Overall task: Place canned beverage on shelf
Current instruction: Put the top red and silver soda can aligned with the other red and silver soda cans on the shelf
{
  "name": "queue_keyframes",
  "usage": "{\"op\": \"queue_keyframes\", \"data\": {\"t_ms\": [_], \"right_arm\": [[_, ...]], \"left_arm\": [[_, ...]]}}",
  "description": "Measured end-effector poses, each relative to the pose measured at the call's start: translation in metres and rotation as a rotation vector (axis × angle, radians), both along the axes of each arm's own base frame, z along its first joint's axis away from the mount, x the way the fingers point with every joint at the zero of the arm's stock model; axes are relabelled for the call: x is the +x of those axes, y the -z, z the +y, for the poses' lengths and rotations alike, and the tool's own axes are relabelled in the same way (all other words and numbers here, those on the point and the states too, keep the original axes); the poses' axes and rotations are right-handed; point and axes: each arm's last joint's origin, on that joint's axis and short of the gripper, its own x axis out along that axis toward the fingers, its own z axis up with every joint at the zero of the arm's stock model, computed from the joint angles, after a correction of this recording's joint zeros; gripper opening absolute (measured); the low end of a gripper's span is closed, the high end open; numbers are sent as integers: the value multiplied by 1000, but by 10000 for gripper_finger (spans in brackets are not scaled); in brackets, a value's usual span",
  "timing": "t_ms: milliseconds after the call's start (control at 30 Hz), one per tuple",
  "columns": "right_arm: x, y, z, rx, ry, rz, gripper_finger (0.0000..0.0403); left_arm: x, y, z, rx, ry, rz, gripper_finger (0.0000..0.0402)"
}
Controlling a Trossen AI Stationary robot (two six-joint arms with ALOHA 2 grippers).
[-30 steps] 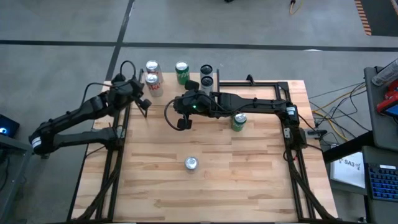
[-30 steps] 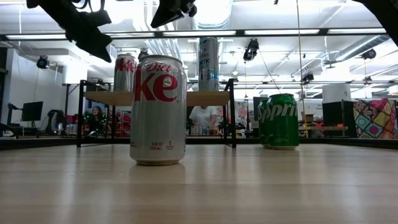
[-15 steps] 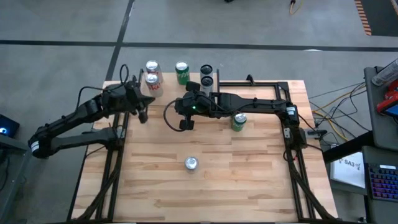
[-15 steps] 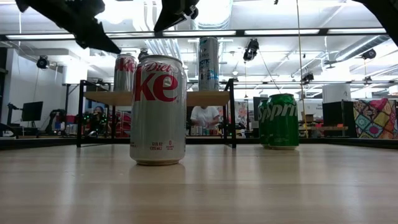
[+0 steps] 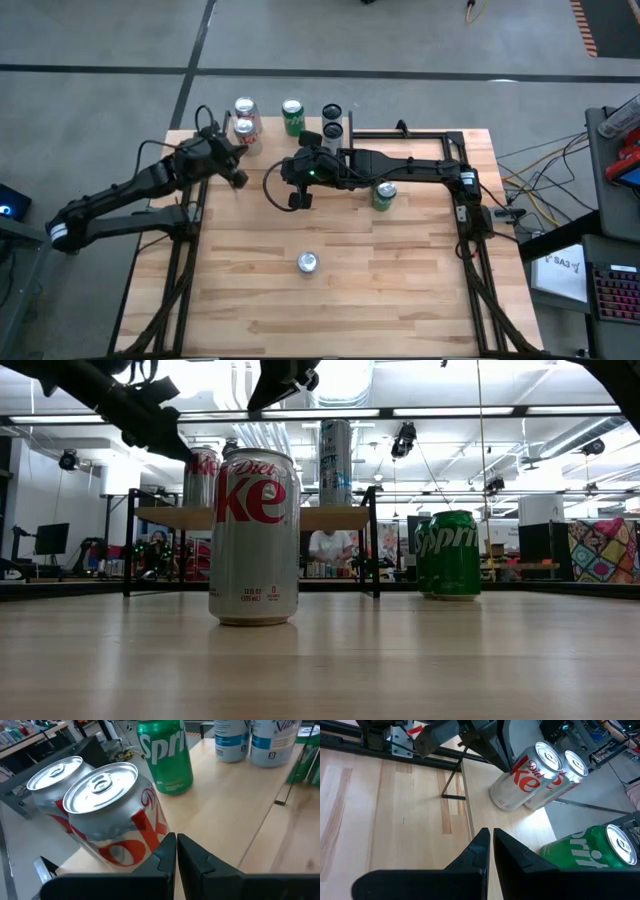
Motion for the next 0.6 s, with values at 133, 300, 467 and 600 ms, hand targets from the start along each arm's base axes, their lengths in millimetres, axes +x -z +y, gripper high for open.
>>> {"op": "queue_keyframes", "data": {"t_ms": [133,300,467,600], "right_arm": [[0,0,0,1,1,-1,12],[0,0,0,1,1,-1,12],[0,0,0,1,1,-3,12],[0,0,0,1,1,-5,12]], "left_arm": [[2,-2,2,28,-23,-9,0],[3,-1,4,51,-57,8,0],[4,-1,6,63,-67,18,0],[5,0,8,75,-107,32,0]]}}
